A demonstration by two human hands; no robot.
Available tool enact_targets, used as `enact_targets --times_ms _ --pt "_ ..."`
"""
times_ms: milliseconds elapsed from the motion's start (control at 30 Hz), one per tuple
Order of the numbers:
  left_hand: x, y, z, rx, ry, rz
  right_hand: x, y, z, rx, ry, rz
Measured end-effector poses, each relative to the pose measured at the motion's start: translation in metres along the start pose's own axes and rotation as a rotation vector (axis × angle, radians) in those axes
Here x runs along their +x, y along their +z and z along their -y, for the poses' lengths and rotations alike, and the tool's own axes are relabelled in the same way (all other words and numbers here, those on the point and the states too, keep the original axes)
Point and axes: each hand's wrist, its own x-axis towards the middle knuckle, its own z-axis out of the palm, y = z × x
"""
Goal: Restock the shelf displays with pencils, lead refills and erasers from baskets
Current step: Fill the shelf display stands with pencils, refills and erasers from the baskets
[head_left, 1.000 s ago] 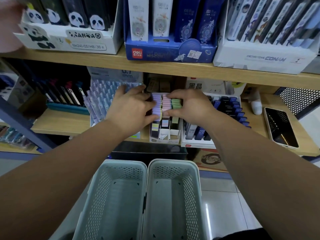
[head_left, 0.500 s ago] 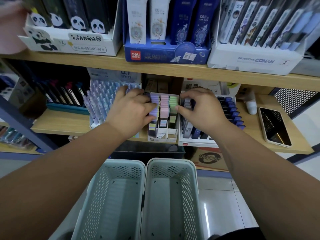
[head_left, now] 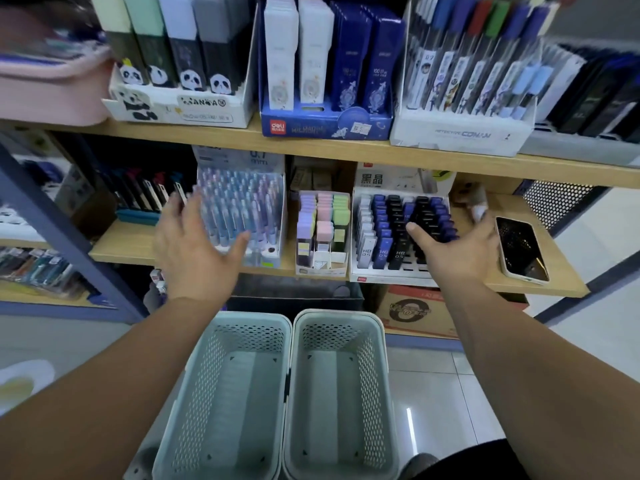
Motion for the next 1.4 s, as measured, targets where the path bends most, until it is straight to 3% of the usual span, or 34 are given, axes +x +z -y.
enact_targets --times_ms 100,167,333,467,733,800,867,967,1033,1100,1233,1400 --pt "-0.014 -0.001 0.021 -0.113 -0.441 0.118 -0.009 0.013 -0.016 0.281 0.203 0.062" --pt "-0.022 0.005 0.037 -0.224 -0.587 0.27 -0.012 0.024 -0.026 0.406 0.271 0.114" --pt "-0.019 0.014 0.043 -0.326 -0.601 0.437 -0.01 0.043 -0.034 0.318 0.212 0.144" --pt "-0.005 0.019 0.037 -0.431 -0.646 0.408 -0.012 0.051 -0.03 0.268 0.198 0.151" --pt "-0.005 0.027 0.034 -0.383 -0.595 0.411 -0.018 0.044 -0.016 0.297 0.194 0.172" --pt "-0.005 0.023 0.035 -0.309 -0.594 0.383 -0.023 0.039 -0.007 0.263 0.21 0.11" --pt "-0.009 0.018 0.033 -0.19 -0.532 0.246 -0.027 0.031 0.004 0.125 0.085 -0.053" --pt "-0.021 0.012 0.022 -0.125 -0.276 0.14 -0.037 0.028 0.027 -0.095 -0.459 -0.208" --pt "-0.028 0.017 0.014 -0.162 -0.101 0.228 -0.042 0.037 0.04 -0.175 -0.813 -0.14" --pt "-0.032 0.024 0.006 -0.205 -0.009 0.361 -0.046 0.051 0.051 -0.232 -1.009 0.021" --pt "-0.03 0.037 -0.01 -0.16 0.164 0.539 -0.045 0.073 0.077 -0.402 -1.034 0.296" --pt "-0.021 0.051 -0.007 -0.054 0.246 0.607 -0.029 0.084 0.099 -0.519 -1.039 0.335"
